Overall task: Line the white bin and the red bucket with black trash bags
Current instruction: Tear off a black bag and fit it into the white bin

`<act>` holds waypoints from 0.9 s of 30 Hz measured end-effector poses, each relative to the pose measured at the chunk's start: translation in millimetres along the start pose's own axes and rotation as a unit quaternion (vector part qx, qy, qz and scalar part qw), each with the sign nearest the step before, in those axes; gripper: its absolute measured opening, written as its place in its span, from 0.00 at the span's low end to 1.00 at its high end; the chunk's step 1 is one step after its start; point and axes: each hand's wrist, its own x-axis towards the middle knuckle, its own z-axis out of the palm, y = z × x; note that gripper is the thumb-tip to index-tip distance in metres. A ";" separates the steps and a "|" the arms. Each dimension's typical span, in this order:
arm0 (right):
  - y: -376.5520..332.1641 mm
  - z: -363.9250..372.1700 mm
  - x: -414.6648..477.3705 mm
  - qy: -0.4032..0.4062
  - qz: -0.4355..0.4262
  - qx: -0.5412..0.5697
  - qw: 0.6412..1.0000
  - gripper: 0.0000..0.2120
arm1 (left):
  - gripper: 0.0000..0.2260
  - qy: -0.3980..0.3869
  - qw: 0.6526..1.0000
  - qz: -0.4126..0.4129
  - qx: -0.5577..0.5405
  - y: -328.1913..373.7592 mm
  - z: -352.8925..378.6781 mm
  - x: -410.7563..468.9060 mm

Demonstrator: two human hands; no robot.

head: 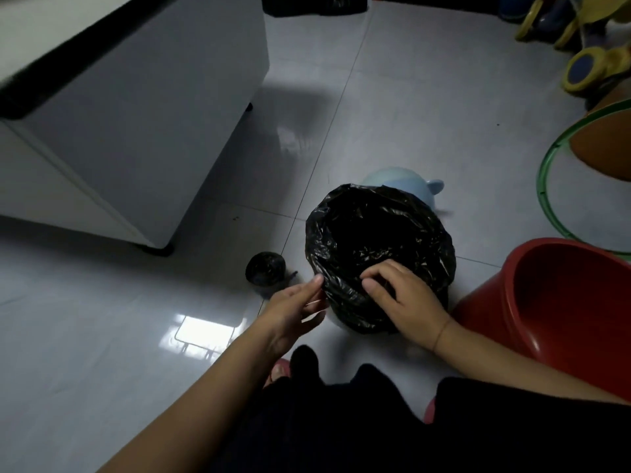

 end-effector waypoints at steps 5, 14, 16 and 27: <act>2.0 -0.4 -2.4 -0.009 0.002 -0.019 1.000 0.11 | 0.10 -0.020 1.000 -0.017 -0.004 -7.2 11.7 -9.7; 3.0 3.8 0.5 0.000 0.026 -0.019 0.999 0.10 | 0.10 0.018 0.997 0.022 -0.066 -9.6 15.8 -5.3; 3.6 4.5 1.2 0.002 0.034 -0.023 0.999 0.11 | 0.11 0.010 0.997 0.033 -0.073 -11.4 11.1 -3.8; 7.9 5.1 3.8 0.028 0.027 -0.013 0.999 0.13 | 0.08 0.036 0.999 -0.033 0.014 -31.6 -5.5 5.1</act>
